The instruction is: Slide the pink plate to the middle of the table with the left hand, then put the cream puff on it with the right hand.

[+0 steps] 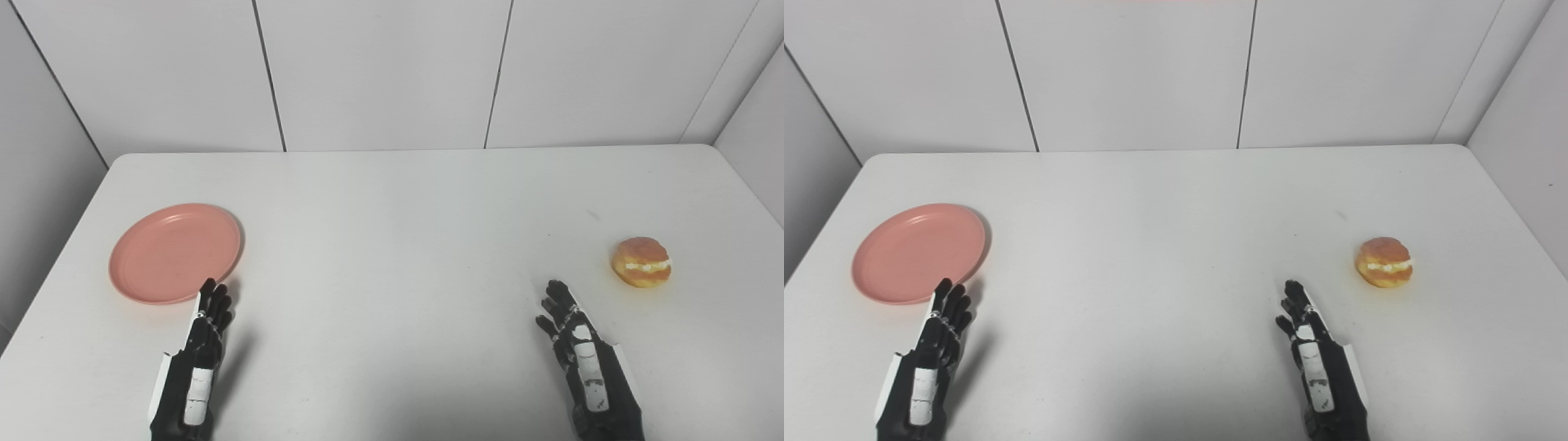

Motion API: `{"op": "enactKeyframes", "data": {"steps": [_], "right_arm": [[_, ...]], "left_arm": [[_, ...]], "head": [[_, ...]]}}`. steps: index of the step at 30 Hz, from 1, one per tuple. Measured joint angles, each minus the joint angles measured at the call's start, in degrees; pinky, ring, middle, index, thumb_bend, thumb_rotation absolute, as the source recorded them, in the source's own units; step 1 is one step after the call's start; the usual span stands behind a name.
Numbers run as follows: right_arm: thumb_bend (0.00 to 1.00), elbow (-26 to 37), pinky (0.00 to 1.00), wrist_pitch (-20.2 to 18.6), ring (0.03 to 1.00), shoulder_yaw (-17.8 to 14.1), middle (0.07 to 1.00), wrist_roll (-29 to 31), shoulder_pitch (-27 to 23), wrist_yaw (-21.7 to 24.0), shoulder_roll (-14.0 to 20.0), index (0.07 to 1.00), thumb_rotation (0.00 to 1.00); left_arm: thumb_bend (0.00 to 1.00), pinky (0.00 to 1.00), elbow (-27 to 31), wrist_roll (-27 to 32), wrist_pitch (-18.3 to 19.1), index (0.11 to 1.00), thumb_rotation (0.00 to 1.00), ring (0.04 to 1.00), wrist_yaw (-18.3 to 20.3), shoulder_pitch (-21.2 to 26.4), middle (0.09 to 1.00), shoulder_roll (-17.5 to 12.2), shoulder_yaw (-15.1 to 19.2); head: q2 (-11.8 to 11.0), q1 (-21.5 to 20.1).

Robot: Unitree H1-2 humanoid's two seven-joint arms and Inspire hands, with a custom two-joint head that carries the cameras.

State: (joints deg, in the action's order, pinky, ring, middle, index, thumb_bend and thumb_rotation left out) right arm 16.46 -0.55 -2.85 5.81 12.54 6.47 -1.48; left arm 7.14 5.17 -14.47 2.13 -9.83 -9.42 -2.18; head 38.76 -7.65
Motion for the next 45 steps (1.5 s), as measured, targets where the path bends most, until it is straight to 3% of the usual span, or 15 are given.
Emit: {"op": "enactKeyframes", "data": {"steps": [24, 35, 45], "right_arm": [[0.89, -2.0, 1.0, 4.2, 1.0, 0.0, 0.982, -1.5, 0.0, 0.0, 0.0, 0.926, 0.94], [0.89, -2.1, 1.0, 4.4, 1.0, 0.0, 0.984, -1.4, 0.0, 0.0, 0.0, 0.931, 0.94], [0.88, -2.1, 1.0, 4.4, 0.997, 0.0, 0.981, -1.4, 0.0, 0.0, 0.0, 0.93, 0.94]], "left_arm": [[0.97, 1.0, 0.0, 0.0, -0.1, 1.0, 0.97, 1.0, 0.0, 0.0, 0.995, 0.0, -0.1], [1.0, 1.0, -2.9, 1.5, -7.1, 1.0, 0.91, 1.0, 1.5, 0.0, 0.985, -0.1, -0.1], [1.0, 1.0, -3.4, 3.4, -7.9, 1.0, 0.93, 0.99, 2.8, 0.0, 0.978, -0.2, -0.3]], "head": [[0.2, 0.0], [0.3, 0.0], [0.4, 0.0]]}}
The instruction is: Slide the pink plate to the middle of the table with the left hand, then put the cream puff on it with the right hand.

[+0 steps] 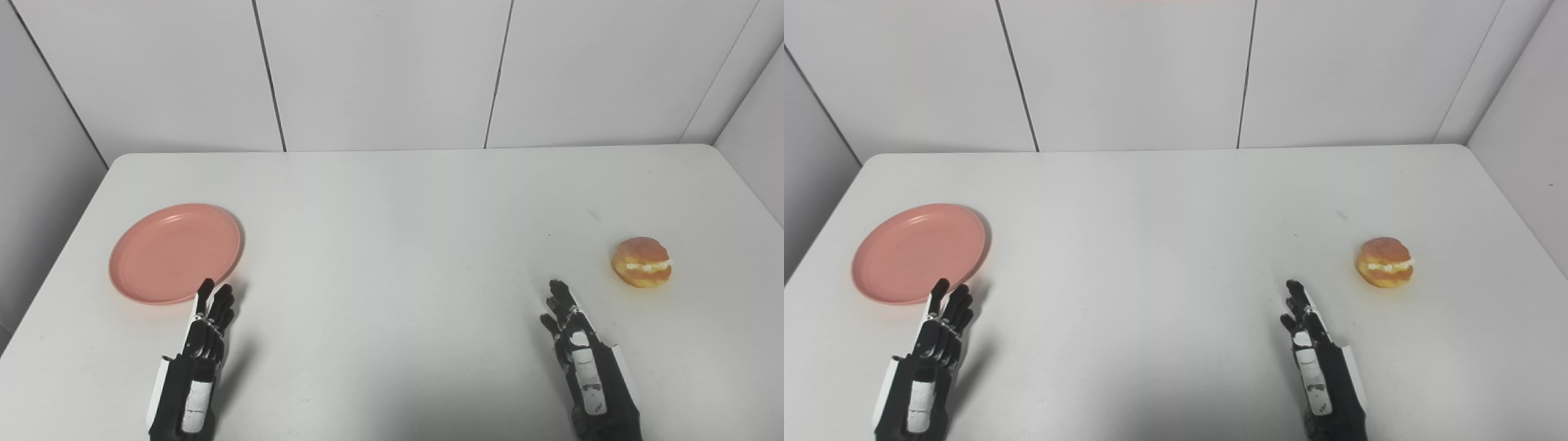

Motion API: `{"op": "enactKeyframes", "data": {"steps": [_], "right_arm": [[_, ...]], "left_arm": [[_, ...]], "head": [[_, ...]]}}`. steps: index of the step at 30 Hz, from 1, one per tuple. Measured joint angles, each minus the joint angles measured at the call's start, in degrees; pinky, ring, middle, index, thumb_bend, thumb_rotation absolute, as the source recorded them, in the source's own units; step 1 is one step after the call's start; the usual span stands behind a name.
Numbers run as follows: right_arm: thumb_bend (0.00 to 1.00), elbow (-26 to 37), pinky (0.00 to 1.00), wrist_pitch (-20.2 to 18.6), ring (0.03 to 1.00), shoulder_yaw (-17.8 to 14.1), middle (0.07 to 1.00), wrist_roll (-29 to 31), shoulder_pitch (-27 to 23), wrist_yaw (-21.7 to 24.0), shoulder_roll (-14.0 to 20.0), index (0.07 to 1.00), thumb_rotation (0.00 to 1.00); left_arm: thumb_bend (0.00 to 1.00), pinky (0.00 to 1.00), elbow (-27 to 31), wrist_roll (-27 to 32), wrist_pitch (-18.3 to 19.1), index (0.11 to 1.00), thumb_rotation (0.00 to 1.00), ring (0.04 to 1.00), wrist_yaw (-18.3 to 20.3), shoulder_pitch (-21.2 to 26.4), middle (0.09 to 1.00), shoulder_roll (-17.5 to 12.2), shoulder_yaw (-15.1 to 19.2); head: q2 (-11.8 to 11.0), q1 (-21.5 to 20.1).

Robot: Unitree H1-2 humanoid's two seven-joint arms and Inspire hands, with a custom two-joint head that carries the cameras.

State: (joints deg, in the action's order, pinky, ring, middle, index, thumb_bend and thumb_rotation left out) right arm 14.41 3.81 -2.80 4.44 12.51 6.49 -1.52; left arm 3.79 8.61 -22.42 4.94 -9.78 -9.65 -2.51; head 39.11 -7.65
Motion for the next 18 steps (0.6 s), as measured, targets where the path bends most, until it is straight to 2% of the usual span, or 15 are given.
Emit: {"op": "enactKeyframes", "data": {"steps": [18], "right_arm": [[0.88, 0.0, 1.0, 0.0, 0.985, -0.1, 0.979, 0.8, 0.0, 0.1, 0.0, 0.931, 0.94]], "left_arm": [[0.98, 1.0, 0.3, -0.1, 0.9, 1.0, 0.93, 0.994, 0.3, 0.0, 0.986, 0.1, -0.1]], "head": [[-0.5, 1.5]]}}
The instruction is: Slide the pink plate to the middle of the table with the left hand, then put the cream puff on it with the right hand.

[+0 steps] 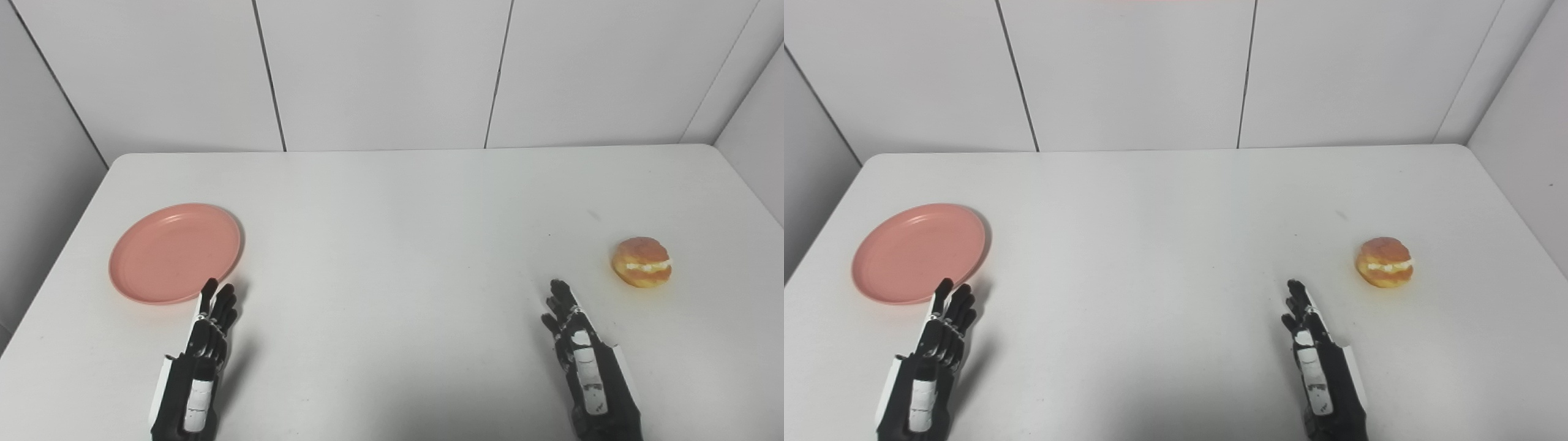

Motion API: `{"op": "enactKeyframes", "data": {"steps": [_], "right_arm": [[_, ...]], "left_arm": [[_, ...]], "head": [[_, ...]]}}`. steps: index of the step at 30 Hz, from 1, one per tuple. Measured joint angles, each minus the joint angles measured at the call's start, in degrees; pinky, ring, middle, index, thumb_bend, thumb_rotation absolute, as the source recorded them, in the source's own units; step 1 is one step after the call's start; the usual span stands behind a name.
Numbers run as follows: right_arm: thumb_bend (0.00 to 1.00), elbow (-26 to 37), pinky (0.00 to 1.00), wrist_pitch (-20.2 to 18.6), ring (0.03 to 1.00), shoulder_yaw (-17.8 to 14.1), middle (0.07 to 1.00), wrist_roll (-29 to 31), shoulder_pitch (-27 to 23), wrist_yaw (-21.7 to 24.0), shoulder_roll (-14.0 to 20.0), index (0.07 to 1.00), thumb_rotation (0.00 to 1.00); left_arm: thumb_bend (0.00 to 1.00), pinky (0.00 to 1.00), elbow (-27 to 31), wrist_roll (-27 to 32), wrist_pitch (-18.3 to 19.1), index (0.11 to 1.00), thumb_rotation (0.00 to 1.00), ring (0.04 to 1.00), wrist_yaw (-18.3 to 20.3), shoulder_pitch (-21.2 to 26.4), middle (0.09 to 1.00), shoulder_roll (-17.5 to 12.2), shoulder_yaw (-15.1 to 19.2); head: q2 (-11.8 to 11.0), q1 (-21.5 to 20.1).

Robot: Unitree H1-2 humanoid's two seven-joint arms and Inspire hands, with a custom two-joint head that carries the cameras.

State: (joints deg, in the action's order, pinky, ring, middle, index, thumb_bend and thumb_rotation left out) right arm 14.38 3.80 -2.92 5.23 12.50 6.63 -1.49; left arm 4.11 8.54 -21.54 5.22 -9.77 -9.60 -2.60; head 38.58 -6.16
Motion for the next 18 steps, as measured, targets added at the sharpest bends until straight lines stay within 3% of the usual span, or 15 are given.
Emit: {"op": "enactKeyframes", "data": {"steps": [12, 18], "right_arm": [[0.85, -1.5, 1.0, 0.7, 0.992, -0.8, 0.99, 3.7, -0.3, 2.8, 2.2, 0.942, 0.94], [0.84, -3.6, 1.0, 2.6, 0.998, -1.5, 0.998, 5.6, -0.5, 4.1, 4.2, 0.942, 0.95]], "left_arm": [[0.95, 0.94, -0.8, -2.9, -0.9, 1.0, 0.93, 0.944, -1.5, 0.1, 0.957, 0.4, -0.6], [0.95, 0.96, -1.2, -4.5, -1.5, 1.0, 0.93, 0.956, -3.5, 0.3, 0.959, 0.6, -1.7]], "head": [[-3.3, 8.3], [-5.3, 11.0]]}}
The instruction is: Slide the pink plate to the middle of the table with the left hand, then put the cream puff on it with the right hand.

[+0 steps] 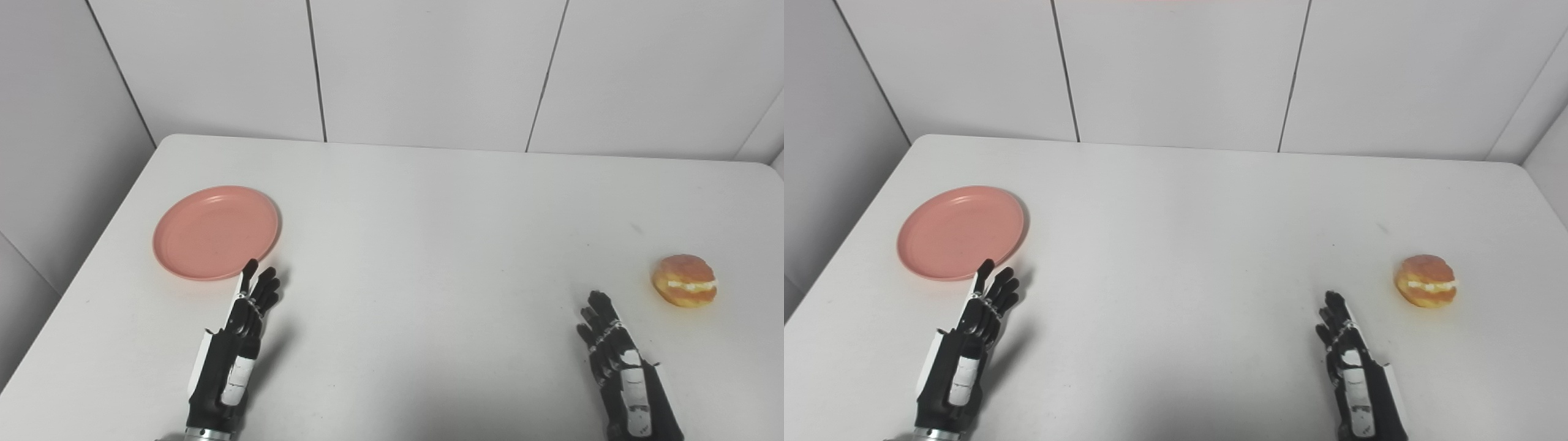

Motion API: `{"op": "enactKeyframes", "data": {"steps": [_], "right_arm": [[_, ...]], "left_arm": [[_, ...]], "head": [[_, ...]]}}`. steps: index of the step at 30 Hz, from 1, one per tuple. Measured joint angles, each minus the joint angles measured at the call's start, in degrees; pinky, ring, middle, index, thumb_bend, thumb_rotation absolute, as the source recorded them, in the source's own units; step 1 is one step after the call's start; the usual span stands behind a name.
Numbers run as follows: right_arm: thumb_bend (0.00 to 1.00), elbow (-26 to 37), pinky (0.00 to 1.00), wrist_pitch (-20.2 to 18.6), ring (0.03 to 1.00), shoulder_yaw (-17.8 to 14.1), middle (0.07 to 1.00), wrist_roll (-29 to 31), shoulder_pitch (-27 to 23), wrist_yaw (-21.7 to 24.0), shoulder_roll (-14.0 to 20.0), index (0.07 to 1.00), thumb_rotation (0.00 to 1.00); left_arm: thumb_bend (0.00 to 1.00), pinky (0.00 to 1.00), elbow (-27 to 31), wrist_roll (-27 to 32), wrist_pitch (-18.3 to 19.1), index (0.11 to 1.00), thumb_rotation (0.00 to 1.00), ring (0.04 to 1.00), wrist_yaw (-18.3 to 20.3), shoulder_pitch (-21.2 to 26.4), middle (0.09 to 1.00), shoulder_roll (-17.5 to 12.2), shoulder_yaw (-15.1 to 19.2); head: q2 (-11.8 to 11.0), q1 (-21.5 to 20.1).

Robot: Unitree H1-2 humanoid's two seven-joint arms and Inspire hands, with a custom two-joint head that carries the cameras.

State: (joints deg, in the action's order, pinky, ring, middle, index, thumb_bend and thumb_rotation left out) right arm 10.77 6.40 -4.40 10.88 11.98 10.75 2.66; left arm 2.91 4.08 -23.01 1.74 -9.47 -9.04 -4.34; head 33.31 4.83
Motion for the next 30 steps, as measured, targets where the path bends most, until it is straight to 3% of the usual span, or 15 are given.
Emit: {"op": "enactKeyframes", "data": {"steps": [10, 23, 30], "right_arm": [[0.84, -3.8, 1.0, 4.1, 1.0, -0.7, 1.0, 3.6, -1.0, 1.7, 3.8, 0.968, 0.98], [0.85, -5.5, 1.0, 6.0, 1.0, -0.7, 1.0, 3.9, -1.7, 1.9, 4.4, 0.966, 0.98], [0.87, -6.0, 1.0, 6.0, 1.0, -0.6, 1.0, 4.2, -2.0, 1.9, 4.4, 0.967, 0.98]], "left_arm": [[0.93, 0.99, -1.0, -3.9, -0.9, 1.0, 0.93, 0.977, -3.4, 0.6, 0.967, 0.5, -2.2], [0.89, 0.99, -2.5, -5.1, -3.1, 1.0, 0.92, 0.986, -5.2, 1.2, 0.975, 0.7, -3.9], [0.91, 0.98, -3.7, -5.5, -5.1, 1.0, 0.92, 0.977, -5.3, 1.4, 0.974, 0.8, -3.9]], "head": [[-3.9, 4.8], [-7.4, 4.5], [-7.9, 4.3]]}}
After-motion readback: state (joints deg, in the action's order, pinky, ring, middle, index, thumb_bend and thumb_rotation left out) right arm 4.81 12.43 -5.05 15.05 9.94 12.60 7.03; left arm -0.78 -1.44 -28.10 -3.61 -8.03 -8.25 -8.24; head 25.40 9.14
